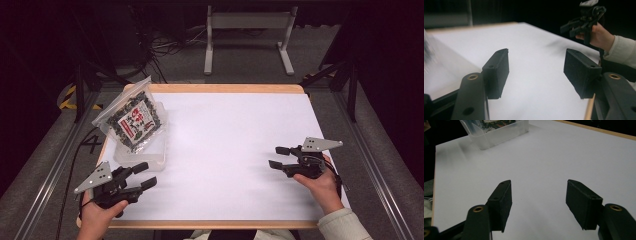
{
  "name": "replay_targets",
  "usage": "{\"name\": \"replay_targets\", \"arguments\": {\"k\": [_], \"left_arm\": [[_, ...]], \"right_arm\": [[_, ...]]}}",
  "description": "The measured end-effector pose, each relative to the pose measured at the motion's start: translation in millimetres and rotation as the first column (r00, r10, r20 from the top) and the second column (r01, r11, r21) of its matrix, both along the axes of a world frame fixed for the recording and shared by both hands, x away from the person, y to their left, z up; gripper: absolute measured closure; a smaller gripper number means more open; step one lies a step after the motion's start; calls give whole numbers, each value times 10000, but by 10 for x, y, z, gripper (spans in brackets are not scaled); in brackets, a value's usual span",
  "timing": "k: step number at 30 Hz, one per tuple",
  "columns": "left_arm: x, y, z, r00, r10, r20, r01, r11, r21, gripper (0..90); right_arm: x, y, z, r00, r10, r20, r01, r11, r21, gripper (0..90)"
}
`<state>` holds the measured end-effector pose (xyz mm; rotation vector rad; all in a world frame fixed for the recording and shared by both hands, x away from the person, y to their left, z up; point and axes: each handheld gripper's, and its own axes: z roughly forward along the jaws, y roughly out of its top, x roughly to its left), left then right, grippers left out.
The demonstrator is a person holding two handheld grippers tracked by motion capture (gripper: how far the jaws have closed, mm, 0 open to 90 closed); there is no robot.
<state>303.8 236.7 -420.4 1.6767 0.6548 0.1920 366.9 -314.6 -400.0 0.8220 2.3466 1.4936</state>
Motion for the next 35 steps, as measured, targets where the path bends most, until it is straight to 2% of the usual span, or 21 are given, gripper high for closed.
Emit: {"name": "replay_targets", "arguments": {"k": [2,7,11,15,19,24,35], "left_arm": [[20,-21,-64,9997,15,224,-20,9998,210,402],[60,-51,-151,9991,-34,431,14,9989,466,369],[97,-79,-232,9995,73,317,-98,9966,818,351],[139,-88,-321,9998,176,-137,-165,9970,762,315],[157,-112,-368,9995,219,-205,-192,9926,1201,269],[172,-113,-372,9988,363,-327,-322,9924,1186,219],[165,-104,-372,9985,442,-308,-405,9929,1123,205]], "right_arm": [[-8,-2,-14,10000,-3,-39,2,10000,-33,382],[-15,-4,-45,9999,-20,-118,19,10000,-38,383],[-25,16,-68,9999,19,-137,-21,9999,-105,382],[-23,31,-98,9999,17,-128,-19,9999,-151,382],[-18,39,-141,9999,-29,-156,25,9998,-220,382],[-15,35,-170,9997,-100,-226,95,9997,-210,382],[-11,29,-179,9997,-162,-206,159,9997,-173,381]]}}
